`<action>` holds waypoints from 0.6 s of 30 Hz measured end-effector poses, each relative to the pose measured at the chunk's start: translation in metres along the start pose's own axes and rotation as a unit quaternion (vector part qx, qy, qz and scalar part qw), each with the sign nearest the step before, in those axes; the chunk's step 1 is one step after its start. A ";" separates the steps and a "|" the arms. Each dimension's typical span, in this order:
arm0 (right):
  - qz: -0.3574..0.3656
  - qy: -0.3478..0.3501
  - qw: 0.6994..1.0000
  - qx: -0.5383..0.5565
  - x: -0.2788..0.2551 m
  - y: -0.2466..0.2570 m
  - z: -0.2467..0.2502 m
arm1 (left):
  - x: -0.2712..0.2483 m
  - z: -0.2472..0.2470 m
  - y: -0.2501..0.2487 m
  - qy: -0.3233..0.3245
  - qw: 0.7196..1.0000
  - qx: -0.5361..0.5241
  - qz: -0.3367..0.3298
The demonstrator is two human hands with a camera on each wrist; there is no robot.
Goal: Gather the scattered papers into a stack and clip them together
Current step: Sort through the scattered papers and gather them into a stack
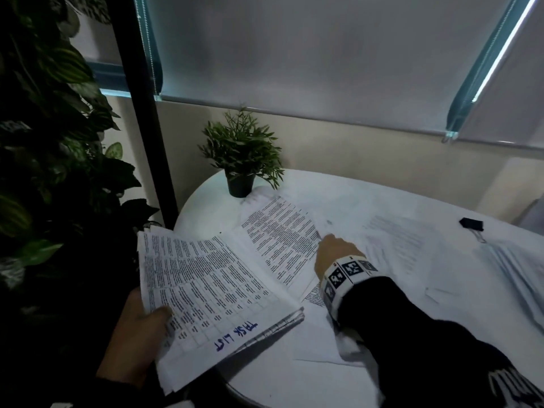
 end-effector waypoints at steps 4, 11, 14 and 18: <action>0.180 -0.044 0.981 -0.051 -0.066 0.067 0.009 | -0.003 -0.005 0.001 0.033 0.997 -0.075 0.010; 0.383 0.223 0.894 0.070 -0.118 0.124 -0.041 | -0.010 -0.006 0.001 0.067 0.996 -0.017 -0.062; 0.249 0.173 0.935 0.182 -0.072 0.085 -0.027 | -0.001 0.005 0.006 0.040 0.997 -0.001 -0.066; 0.180 0.050 0.913 0.363 -0.035 0.037 0.004 | -0.006 0.004 -0.022 0.037 0.987 -0.061 -0.144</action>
Point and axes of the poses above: each hand's wrist, its own x-axis towards the middle knuckle, its own z-axis out of the back of the hand, y = z × x, the point moved 3 cm from there along x, towards the middle knuckle, and after that the axes turned 3 degrees about -z, right-handed, at the moved point
